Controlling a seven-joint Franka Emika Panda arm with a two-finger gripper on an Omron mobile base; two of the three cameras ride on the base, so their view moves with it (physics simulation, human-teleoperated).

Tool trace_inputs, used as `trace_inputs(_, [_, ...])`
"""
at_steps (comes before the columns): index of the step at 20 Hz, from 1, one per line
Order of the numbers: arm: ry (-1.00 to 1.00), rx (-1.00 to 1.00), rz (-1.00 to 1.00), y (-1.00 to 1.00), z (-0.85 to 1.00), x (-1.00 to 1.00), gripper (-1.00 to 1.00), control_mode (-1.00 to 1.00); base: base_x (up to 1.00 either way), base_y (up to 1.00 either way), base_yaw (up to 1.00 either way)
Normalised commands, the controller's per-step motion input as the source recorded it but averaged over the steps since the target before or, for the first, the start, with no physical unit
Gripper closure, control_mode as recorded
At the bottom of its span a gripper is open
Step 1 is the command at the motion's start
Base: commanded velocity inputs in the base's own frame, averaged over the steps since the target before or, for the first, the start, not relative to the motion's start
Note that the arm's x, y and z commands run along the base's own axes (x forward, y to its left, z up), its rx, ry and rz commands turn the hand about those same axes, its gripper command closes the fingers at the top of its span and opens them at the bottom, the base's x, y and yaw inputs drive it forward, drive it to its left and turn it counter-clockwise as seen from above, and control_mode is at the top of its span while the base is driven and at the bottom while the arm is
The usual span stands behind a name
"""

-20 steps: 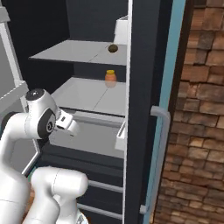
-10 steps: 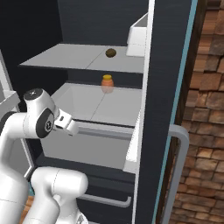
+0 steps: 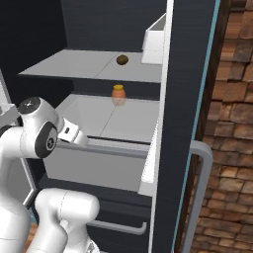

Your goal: Pick the kiwi and orange from the fridge and place them on the plate next to the blender to make a fruit smoothie.

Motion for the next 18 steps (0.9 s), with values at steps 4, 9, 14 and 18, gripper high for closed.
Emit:
trace_inputs(4, [-0.5,-0.02,0.03,-0.31,0.97,-0.41,-1.0,-1.0,0.0,0.0,0.0])
trace_inputs(9, [-0.33,-0.03,0.05,-0.17,1.0,-0.22,-1.0,-1.0,0.0,0.0,0.0])
trace_inputs(14, [-0.09,-0.13,0.11,-0.03,1.0,-0.09,-1.0,-1.0,0.0,0.0,0.0])
trace_inputs(18, [0.09,-0.06,0.12,-0.25,1.0,-0.23,-1.0,-1.0,0.0,0.0,0.0])
